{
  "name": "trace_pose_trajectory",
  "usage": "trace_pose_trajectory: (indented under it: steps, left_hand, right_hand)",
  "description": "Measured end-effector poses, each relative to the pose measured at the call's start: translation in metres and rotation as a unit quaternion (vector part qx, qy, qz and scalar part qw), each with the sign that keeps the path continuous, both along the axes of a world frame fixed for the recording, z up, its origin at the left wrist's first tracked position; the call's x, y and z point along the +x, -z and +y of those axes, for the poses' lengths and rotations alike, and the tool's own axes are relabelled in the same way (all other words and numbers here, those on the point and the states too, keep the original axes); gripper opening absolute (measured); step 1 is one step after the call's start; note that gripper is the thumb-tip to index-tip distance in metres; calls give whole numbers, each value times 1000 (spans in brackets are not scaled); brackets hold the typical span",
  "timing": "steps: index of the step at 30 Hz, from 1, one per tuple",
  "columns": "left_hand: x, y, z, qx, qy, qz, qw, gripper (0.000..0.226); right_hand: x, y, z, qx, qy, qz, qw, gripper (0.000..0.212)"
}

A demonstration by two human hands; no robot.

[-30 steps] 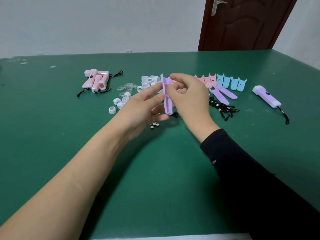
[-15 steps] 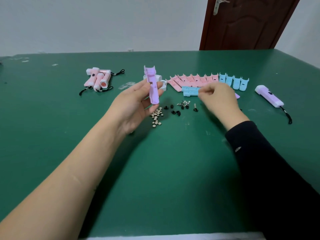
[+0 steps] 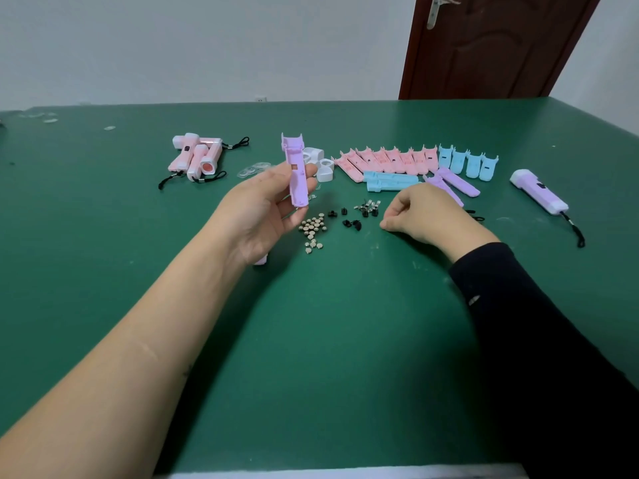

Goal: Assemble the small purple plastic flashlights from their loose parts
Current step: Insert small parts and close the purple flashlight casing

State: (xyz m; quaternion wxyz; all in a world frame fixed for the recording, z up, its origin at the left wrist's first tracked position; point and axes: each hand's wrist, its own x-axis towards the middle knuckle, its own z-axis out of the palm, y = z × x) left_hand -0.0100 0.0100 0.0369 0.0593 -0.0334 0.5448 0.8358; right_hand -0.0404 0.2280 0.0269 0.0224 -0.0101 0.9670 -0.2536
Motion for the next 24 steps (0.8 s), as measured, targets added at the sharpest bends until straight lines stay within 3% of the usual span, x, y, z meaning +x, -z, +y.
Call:
trace_pose_trajectory:
  steps: [5,7,10,12,18,24]
  left_hand:
    - [0,1,1,0,7,-1,1000,25]
    - [1,1,3,-1,8,-2,1000,29]
    - [2,2,8,-12,15,-4,1000,31]
    - [4,3,12,-20,27,-3,999,31]
    - [7,5,18,-25,66,16,997,20]
    - [5,7,17,-41,34,27,998,8]
  right_hand:
    - [2,-1,-6,-12,4,36,999,15]
    - [4,-4,-12,-158,10,42,987,11]
    - [10,-11,-26,-450,-1,-28,893,11]
    - [15,-13,-37,-538,-17,-60,840,11]
    - [19,-13,-48,-671,-60,-86,734,5]
    - [14,-13,-44,-736,-19,-88,671,4]
